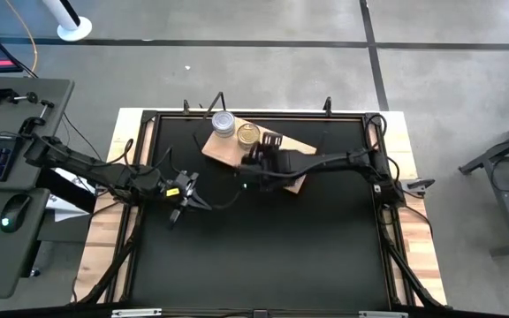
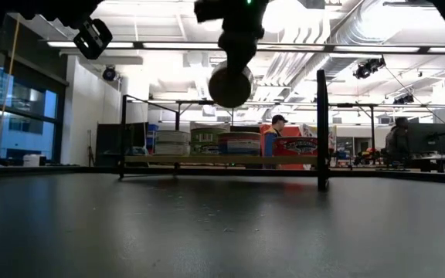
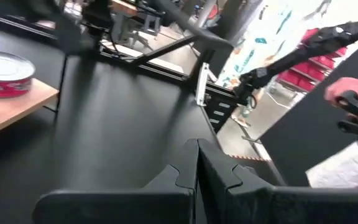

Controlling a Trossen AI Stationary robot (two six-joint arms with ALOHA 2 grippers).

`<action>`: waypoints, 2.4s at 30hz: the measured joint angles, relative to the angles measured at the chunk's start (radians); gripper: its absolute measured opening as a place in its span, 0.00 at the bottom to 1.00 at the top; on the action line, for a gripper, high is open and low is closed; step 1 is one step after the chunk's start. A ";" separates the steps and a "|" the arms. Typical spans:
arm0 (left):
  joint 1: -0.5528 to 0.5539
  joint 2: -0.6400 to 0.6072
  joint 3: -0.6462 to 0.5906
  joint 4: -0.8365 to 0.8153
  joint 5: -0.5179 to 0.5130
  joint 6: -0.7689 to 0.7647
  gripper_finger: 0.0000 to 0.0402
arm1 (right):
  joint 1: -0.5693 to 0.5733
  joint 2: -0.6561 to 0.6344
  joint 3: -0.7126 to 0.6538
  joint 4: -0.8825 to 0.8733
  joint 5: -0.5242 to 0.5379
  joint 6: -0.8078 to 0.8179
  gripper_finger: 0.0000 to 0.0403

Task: Stack canned seafood by type on shelf
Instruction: Stack the blue-pink tuna can on top of the other blue-pink tuna can on the shelf, then return to Home Position

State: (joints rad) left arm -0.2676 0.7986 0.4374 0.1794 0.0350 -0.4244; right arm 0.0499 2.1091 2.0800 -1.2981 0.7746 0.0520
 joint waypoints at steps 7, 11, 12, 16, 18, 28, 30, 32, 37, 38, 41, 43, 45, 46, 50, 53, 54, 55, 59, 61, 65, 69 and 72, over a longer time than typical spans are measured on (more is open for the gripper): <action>0.000 0.000 0.000 0.000 -0.023 0.008 0.00 | 0.037 -0.004 -0.022 -0.040 0.105 0.017 0.42; 0.000 0.000 0.000 0.000 -0.029 0.009 0.00 | 0.013 -0.004 -0.072 0.046 0.090 -0.058 0.42; 0.000 0.000 0.000 -0.001 -0.029 0.009 0.00 | 0.011 -0.004 -0.090 0.071 0.089 -0.066 0.42; 0.000 0.000 0.000 -0.001 -0.030 0.009 0.00 | 0.010 -0.002 -0.153 0.098 0.115 -0.058 0.42; 0.000 0.000 0.000 -0.001 -0.044 0.009 0.00 | 0.008 -0.003 -0.179 0.107 0.113 -0.051 0.42; 0.000 0.000 0.000 -0.002 -0.130 0.009 0.00 | -0.005 -0.002 -0.286 0.176 0.140 -0.056 0.42; 0.000 0.000 0.000 -0.002 -0.130 0.008 0.00 | -0.004 -0.003 -0.294 0.188 0.139 -0.061 0.42; 0.000 0.000 0.000 -0.003 -0.137 0.008 0.00 | -0.005 -0.003 -0.296 0.187 0.150 -0.083 0.42; 0.000 0.000 0.000 -0.003 -0.161 0.008 0.00 | -0.004 0.000 -0.296 0.240 0.134 -0.140 0.43; 0.000 0.000 0.000 -0.003 -0.161 0.008 0.00 | -0.004 0.000 -0.295 0.241 0.118 -0.137 0.47; 0.000 0.000 0.000 -0.004 -0.161 -0.003 0.00 | -0.005 0.001 -0.295 0.238 0.050 -0.109 0.60; 0.000 0.000 0.000 -0.004 -0.162 -0.016 0.00 | -0.004 0.004 -0.296 0.236 0.010 -0.096 0.68; 0.000 0.000 0.000 -0.007 -0.162 -0.019 0.00 | -0.004 0.004 -0.296 0.225 -0.015 -0.094 0.73; 0.000 0.000 0.000 -0.009 -0.162 -0.019 0.00 | -0.004 0.004 -0.296 0.215 -0.018 -0.094 0.75; 0.000 0.000 0.000 -0.011 -0.162 -0.028 0.00 | -0.004 0.004 -0.294 0.175 -0.029 -0.053 0.77; 0.000 0.000 0.000 -0.012 -0.162 -0.028 0.00 | -0.004 0.004 -0.265 0.128 -0.032 -0.013 0.77; 0.000 -0.001 0.000 -0.011 -0.162 -0.029 0.00 | -0.004 0.004 -0.251 0.121 -0.032 0.000 0.77; 0.000 -0.004 0.000 -0.010 -0.162 -0.036 0.00 | -0.002 0.004 -0.232 0.111 -0.037 0.011 0.77; 0.000 -0.028 0.008 0.000 -0.162 -0.038 0.00 | 0.009 0.003 -0.145 0.057 -0.051 0.021 0.77; 0.000 -0.038 0.015 -0.002 -0.161 -0.023 0.00 | 0.014 0.003 -0.105 0.032 -0.070 0.020 0.77; 0.000 -0.048 0.049 -0.001 -0.162 0.021 0.00 | 0.027 -0.004 -0.040 -0.002 -0.177 0.025 0.76; 0.024 -0.039 0.091 0.004 -0.202 0.072 0.00 | 0.064 -0.049 -0.059 -0.046 -0.269 0.081 0.63; 0.068 -0.022 0.118 0.005 -0.197 0.089 0.00 | 0.105 -0.129 -0.164 -0.067 -0.329 0.174 0.40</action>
State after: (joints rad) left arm -0.1995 0.7765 0.5552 0.1849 -0.1615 -0.3355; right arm 0.1549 1.9804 1.9164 -1.3653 0.4455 0.2264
